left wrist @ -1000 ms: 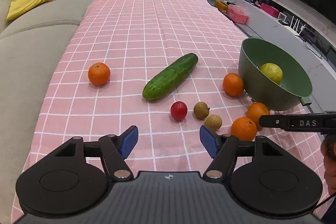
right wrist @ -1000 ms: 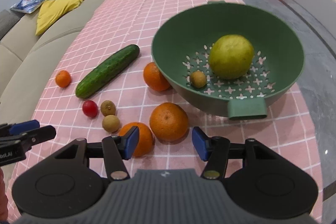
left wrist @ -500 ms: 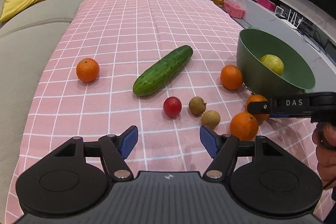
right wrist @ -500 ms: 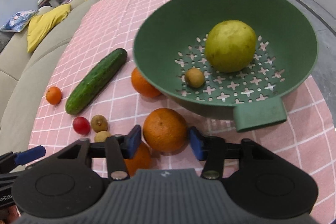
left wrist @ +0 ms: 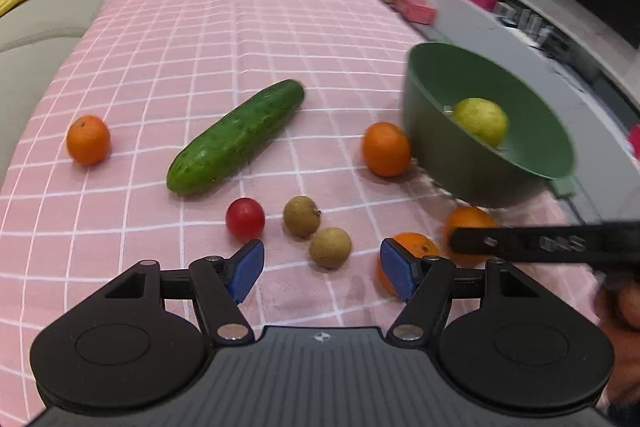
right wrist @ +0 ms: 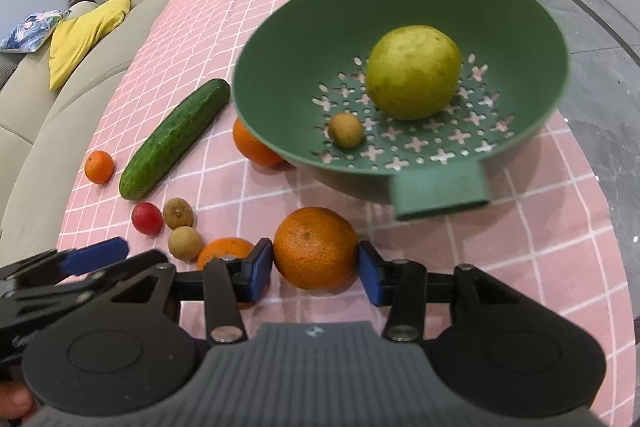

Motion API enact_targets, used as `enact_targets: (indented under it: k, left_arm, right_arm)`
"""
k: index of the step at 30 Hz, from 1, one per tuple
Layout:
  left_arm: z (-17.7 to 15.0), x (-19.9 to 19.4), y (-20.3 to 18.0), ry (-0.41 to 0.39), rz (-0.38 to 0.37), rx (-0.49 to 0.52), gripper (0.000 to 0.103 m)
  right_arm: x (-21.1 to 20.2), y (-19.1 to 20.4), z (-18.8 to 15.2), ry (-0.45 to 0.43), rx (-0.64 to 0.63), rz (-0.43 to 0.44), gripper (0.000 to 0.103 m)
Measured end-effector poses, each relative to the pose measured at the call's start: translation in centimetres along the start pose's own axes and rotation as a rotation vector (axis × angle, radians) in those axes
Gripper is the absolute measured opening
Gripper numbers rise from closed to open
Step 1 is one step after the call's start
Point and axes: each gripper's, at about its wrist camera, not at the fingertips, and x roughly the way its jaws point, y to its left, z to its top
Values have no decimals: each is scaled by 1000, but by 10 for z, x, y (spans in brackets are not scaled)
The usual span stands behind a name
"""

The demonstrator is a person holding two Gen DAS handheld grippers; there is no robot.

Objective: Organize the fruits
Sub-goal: 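Grasp an orange with the right tool while the left tool grasps a longan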

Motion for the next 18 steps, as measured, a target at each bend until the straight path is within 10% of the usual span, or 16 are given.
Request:
enact_targets:
  k: [18]
  left_arm:
    - [0,25,-10,34,-7,-100,31]
  right_arm:
    - [-5,-12,2,-4,-6,-3,43]
